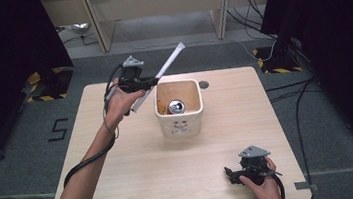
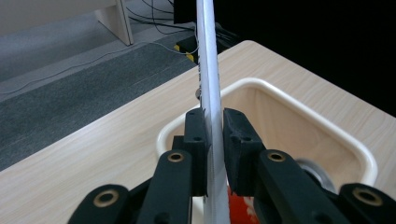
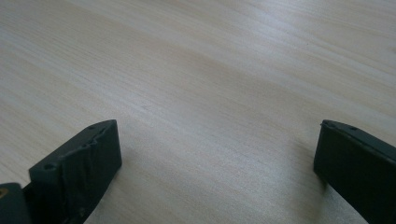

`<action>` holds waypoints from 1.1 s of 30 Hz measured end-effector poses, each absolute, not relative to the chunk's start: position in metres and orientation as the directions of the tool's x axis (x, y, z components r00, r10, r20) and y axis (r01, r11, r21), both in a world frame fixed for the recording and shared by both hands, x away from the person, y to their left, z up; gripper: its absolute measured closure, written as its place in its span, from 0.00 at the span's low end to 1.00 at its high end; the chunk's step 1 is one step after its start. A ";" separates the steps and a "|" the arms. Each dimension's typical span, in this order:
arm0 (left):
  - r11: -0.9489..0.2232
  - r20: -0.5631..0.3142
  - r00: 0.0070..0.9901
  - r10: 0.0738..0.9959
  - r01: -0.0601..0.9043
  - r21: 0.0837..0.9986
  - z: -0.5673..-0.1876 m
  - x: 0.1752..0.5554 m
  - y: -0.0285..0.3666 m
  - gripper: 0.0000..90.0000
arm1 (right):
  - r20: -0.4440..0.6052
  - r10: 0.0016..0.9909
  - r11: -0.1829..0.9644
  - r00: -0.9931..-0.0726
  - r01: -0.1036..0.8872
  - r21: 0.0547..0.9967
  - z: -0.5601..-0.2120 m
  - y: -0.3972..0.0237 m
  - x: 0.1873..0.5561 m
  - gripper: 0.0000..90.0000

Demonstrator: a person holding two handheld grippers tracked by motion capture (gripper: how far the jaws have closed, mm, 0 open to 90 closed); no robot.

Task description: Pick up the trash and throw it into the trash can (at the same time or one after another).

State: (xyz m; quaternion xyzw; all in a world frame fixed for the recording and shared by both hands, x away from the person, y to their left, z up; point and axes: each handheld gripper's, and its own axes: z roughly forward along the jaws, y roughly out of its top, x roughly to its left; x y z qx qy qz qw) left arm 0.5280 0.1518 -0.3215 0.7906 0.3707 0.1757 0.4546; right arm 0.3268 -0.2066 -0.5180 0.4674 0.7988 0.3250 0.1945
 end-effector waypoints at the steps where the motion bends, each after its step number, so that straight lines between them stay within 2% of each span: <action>1: -0.312 -0.061 0.666 0.743 0.427 0.849 -0.320 0.530 0.148 0.89 | -0.007 0.873 0.352 -0.487 0.620 0.701 -0.518 -0.207 0.327 0.01; 10: -0.330 -0.051 0.681 0.731 0.418 0.846 -0.317 0.543 0.116 0.89 | -0.008 0.870 0.357 -0.492 0.620 0.699 -0.518 -0.207 0.327 0.01; 33: -0.334 -0.060 0.688 0.723 0.424 0.842 -0.336 0.557 0.084 0.89 | -0.011 0.870 0.359 -0.493 0.619 0.698 -0.518 -0.207 0.327 0.01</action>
